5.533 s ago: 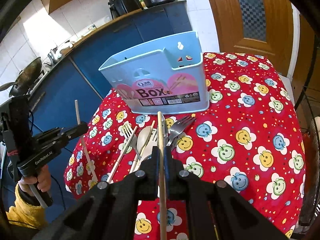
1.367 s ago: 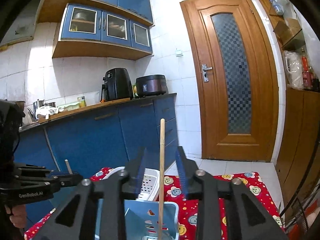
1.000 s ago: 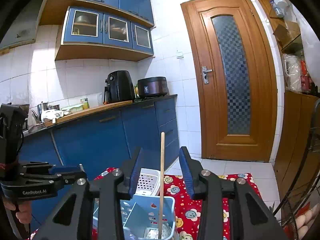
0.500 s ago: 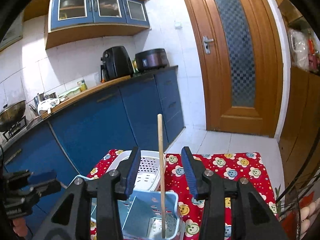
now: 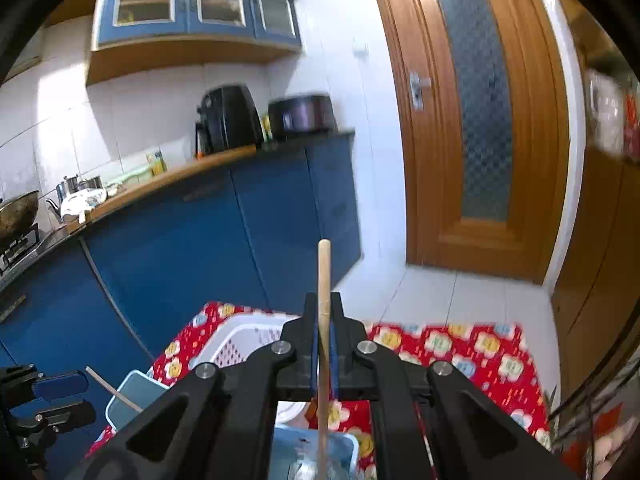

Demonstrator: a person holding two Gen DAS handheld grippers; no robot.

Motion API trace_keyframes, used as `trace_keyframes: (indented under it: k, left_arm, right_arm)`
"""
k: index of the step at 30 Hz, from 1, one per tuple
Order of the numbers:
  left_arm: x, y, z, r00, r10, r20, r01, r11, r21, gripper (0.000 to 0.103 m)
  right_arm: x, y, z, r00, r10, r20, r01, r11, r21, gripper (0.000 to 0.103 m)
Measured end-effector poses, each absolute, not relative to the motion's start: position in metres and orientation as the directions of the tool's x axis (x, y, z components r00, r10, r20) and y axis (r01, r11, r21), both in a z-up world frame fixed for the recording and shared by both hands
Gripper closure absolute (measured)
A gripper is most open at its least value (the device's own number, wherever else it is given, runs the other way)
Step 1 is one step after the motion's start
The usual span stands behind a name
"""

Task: Organize utensils
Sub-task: 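Lower the right chopstick into the blue box and open the right tool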

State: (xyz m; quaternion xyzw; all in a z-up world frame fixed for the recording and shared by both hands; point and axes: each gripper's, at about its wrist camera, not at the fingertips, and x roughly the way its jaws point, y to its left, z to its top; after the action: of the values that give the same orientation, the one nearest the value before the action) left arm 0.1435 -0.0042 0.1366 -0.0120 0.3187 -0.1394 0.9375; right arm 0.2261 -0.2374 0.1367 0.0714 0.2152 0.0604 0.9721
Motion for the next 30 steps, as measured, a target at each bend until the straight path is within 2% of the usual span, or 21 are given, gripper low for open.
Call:
trace_keyframes:
  k: [7,13,14,16,17,24,30]
  left_arm:
    - [0.144,-0.007,0.133,0.751,-0.279,-0.599,0.26,0.958,-0.121,0.066]
    - [0.136,-0.004,0.132,0.749,-0.281,-0.6,0.258,0.958,-0.127,0.066]
    - [0.135,-0.002,0.132,0.749,-0.282,-0.6,0.255,0.958,-0.131,0.066]
    - [0.133,-0.001,0.133,0.748,-0.283,-0.601,0.253,0.958,-0.136,0.066]
    - [0.132,0.0,0.133,0.747,-0.284,-0.601,0.253,0.958,-0.138,0.066]
    - [0.116,0.004,0.132,0.745,-0.288,-0.602,0.255,0.957,-0.142,0.066]
    - [0.101,0.012,0.13,0.743,-0.29,-0.603,0.251,0.956,-0.151,0.066]
  right_arm:
    - [0.209,-0.216,0.137,0.945,0.092,-0.314,-0.086,0.996,0.033,0.098]
    - [0.199,-0.222,0.13,0.952,0.115,-0.283,-0.091,0.991,0.096,0.096]
    - [0.196,-0.224,0.128,0.95,0.121,-0.289,-0.092,0.99,0.109,0.094]
    - [0.192,-0.226,0.127,0.942,0.138,-0.307,-0.104,0.987,0.125,0.068]
    - [0.189,-0.227,0.127,0.939,0.143,-0.312,-0.107,0.986,0.129,0.063]
    - [0.161,-0.234,0.139,0.94,0.146,-0.307,-0.102,0.983,0.155,0.056]
    - [0.132,-0.238,0.143,0.922,0.163,-0.352,-0.1,0.977,0.19,0.056]
